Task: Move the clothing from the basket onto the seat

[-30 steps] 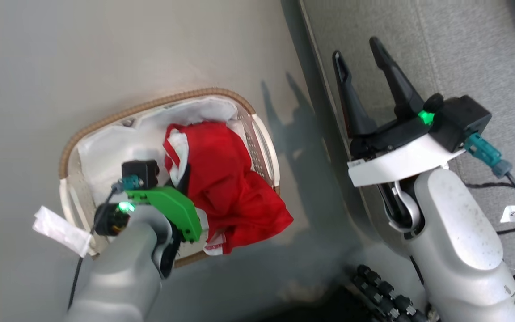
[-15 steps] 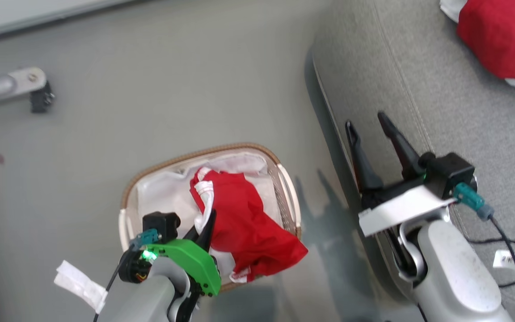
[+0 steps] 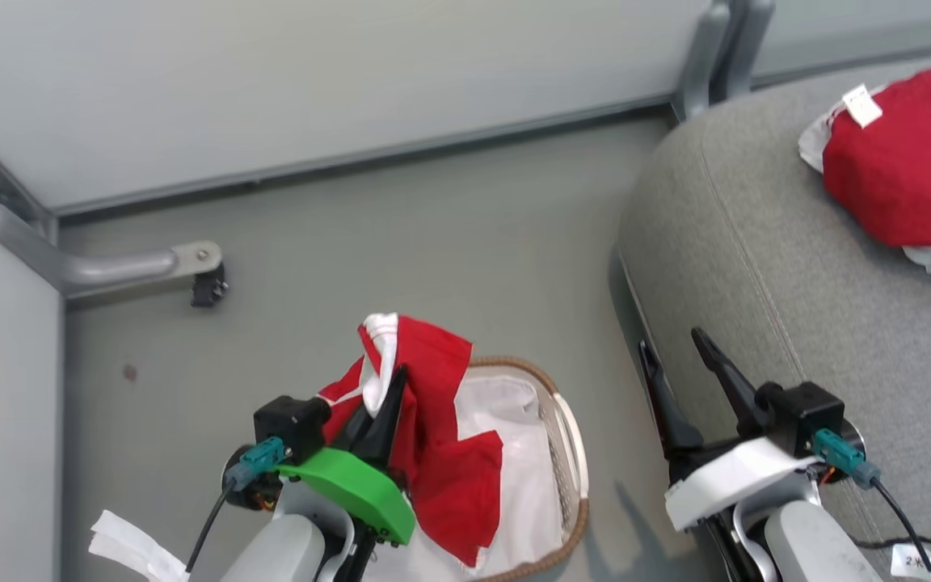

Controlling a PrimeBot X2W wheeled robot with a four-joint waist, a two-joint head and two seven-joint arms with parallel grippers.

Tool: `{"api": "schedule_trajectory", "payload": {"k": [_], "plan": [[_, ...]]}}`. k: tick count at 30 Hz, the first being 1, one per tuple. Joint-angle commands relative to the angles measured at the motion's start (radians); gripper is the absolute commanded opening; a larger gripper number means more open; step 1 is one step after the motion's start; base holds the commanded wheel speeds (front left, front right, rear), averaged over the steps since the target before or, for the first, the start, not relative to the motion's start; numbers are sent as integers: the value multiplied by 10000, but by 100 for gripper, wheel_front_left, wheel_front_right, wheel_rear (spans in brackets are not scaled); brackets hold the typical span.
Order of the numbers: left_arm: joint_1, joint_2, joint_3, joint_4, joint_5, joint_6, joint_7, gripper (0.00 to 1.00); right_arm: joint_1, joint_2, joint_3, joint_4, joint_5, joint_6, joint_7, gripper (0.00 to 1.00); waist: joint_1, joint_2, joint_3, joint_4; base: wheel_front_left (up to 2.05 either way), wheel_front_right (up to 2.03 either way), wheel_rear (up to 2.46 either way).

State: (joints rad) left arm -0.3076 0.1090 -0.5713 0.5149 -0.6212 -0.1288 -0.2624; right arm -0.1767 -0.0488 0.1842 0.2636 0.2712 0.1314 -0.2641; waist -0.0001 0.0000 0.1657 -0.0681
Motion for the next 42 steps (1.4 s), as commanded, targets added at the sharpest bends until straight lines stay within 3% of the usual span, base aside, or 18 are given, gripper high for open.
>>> {"api": "schedule_trajectory", "payload": {"k": [1, 9, 15, 23, 29, 34, 42], "plan": [[142, -2, 107, -260, 130, -30, -38, 0, 256, -44, -43, 39, -35, -14, -4, 100, 1, 0, -1046, 666, 0, 0, 0], [-572, -166, 684, -1751, 520, -30, -35, 0, 865, -45, -28, 209, -258, -14, -4, 100, 1, 0, -1514, 896, 0, 0, 0], [-1129, -317, 826, -2359, 570, -31, -35, 0, 960, -303, 561, 457, -355, -12, -4, 100, 1, 0, -1513, 1009, 0, 0, 0], [-1320, -467, 600, -2626, 530, -31, -37, 0, -102, -703, 2329, 591, -148, -12, -4, 100, 1, 0, -1312, 1049, 0, 0, 0], [-1408, -512, 330, -2513, 350, -31, -36, 0, -1565, -627, 3681, 1010, 130, -14, -4, 100, 1, 0, -1150, 1191, 0, 0, 0], [-1578, -550, -27, -2445, 219, -31, -36, 0, -2684, -446, 4611, 2010, 113, -14, -2, 100, 1, 0, -1053, 1462, 0, 0, 0], [-1863, -573, -957, -2539, -436, -31, -36, 0, -3437, -68, 4570, 3862, 27, -14, -3, 100, 1, 0, -1023, 1941, 0, 0, 0]]}}
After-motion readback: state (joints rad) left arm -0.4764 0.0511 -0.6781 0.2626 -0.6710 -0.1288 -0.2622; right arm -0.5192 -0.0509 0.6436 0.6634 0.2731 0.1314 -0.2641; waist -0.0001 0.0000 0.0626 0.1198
